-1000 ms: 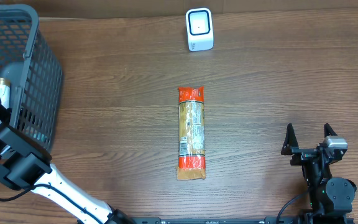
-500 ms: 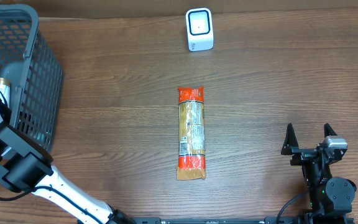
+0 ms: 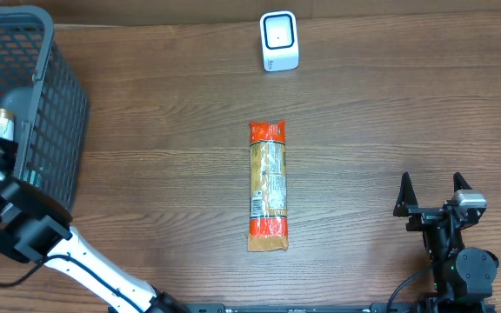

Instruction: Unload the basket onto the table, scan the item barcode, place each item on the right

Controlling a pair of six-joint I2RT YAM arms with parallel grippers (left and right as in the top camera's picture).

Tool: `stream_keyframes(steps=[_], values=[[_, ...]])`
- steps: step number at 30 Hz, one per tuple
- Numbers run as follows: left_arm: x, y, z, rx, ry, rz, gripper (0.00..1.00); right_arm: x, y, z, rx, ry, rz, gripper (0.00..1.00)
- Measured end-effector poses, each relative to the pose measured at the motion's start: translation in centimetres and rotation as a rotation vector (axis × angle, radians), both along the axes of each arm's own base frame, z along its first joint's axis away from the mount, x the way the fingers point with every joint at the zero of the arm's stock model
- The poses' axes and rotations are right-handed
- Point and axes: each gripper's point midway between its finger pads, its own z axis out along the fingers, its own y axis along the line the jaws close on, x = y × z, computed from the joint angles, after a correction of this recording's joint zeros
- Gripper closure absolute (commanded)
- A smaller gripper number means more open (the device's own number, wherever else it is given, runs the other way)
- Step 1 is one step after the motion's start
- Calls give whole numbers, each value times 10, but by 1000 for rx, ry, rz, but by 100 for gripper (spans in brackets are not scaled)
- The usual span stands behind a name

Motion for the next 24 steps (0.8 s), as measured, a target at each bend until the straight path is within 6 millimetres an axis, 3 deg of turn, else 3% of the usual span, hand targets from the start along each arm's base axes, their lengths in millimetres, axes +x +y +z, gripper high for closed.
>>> stream_keyframes(steps=[5,10,13,17,21,24], values=[[29,17,118,249,-292,-70,96,0,0,0,0,0,0,0],[38,-13,207,341,-562,-148,96,0,0,0,0,0,0,0],[42,-49,250,326,-721,-248,96,0,0,0,0,1,0,0],[53,-116,299,270,-920,-459,96,0,0,0,0,0,0,0],[68,-189,326,199,-1041,-672,96,0,0,0,0,0,0,0],[81,-246,334,127,-1091,-839,96,0,0,0,0,1,0,0]])
